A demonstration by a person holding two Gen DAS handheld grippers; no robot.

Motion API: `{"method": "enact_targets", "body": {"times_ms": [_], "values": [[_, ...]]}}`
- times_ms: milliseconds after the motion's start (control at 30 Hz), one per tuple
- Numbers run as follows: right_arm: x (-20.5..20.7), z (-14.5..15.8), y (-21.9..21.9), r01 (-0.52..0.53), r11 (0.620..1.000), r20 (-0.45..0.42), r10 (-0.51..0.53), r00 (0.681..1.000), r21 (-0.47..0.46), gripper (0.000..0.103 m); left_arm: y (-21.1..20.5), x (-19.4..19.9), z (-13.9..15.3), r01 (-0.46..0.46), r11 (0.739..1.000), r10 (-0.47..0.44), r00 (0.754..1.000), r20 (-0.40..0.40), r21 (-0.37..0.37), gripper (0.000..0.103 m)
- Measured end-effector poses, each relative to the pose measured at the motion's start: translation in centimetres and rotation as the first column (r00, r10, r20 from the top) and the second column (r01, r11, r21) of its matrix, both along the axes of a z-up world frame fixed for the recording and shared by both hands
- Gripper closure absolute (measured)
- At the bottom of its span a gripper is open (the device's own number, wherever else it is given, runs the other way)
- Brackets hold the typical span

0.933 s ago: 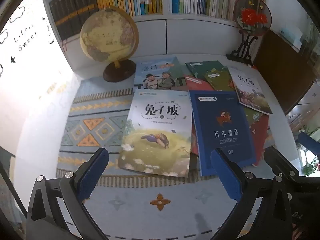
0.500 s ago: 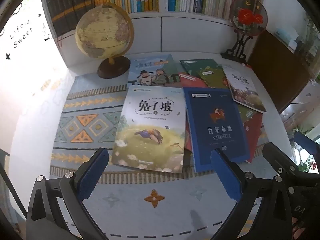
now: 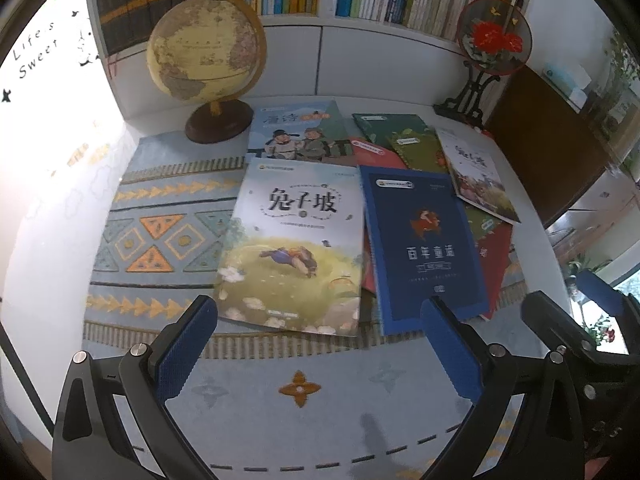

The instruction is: Organize books

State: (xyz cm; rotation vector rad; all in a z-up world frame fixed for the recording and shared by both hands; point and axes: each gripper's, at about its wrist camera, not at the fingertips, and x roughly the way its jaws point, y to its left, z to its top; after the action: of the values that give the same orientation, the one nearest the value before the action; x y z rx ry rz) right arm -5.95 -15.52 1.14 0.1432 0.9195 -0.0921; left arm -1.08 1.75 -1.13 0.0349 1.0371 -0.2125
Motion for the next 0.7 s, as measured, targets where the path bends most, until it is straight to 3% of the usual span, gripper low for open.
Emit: {"method": "enact_targets", "body": {"times_ms": [133,333,700], "values": [[-0.4,0.2,0.7,-0.019,1.0,0.005,0.019,1.0,0.009,0.0,0.9,0.2,0.2,-0.034,0.997,0.033,0.999,0.016,0.066,0.001],[-1.1,0.4,1.2,-0.019,1.0,-0.002,0.019,1.0,0.01,0.0,1.8,-0.8,0.3,-0.049,0.998,0.048,0.999,0.008,0.048,0.001],[-2.2,-0.3,1.6,0.003,0.996,-0.037,0.001,0.999,0.092,0.0,3.4,-2.3,0.4,-0.063,0.997,0.063,0.998,0.014,0.043,0.001]]}}
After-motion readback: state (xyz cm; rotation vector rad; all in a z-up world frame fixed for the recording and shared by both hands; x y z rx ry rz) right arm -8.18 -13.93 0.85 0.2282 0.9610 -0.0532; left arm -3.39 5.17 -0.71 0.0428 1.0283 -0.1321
